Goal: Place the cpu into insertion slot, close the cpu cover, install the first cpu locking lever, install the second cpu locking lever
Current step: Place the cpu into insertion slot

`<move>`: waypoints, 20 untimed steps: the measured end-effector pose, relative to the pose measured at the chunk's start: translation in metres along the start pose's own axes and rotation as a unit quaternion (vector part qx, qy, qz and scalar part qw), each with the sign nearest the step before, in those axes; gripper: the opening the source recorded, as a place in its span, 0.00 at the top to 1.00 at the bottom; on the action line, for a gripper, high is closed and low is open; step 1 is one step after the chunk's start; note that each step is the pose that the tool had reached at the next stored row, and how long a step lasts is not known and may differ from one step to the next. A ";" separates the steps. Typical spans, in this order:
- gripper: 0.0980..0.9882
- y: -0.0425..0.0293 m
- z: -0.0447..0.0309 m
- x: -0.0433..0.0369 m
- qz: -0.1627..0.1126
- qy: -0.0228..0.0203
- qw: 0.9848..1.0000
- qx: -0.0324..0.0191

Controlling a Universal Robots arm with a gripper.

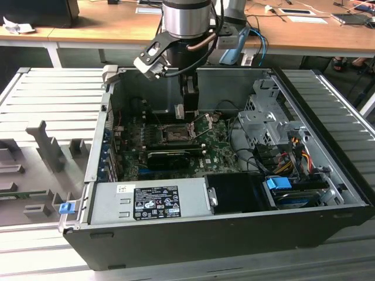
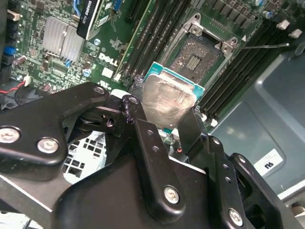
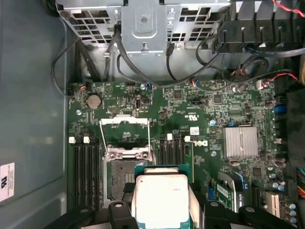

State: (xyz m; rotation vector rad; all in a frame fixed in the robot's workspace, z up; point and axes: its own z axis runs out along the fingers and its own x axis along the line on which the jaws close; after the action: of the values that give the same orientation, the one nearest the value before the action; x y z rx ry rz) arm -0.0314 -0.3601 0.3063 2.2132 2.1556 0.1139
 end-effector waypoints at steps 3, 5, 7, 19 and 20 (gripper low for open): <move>0.52 -0.0010 0.0094 -0.0002 0.000 0.000 1.000 0.000; 0.52 -0.0015 0.0143 -0.0003 0.000 0.000 1.000 0.000; 0.52 -0.0021 0.0185 -0.0003 0.000 0.000 1.000 0.000; 0.52 -0.0082 0.0471 0.0073 0.000 0.000 1.000 0.000; 0.52 -0.0084 0.0490 0.0079 -0.001 0.000 1.000 0.000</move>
State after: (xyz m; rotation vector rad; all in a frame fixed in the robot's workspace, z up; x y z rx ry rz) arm -0.0352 -0.3512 0.2569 2.2116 2.1574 0.1140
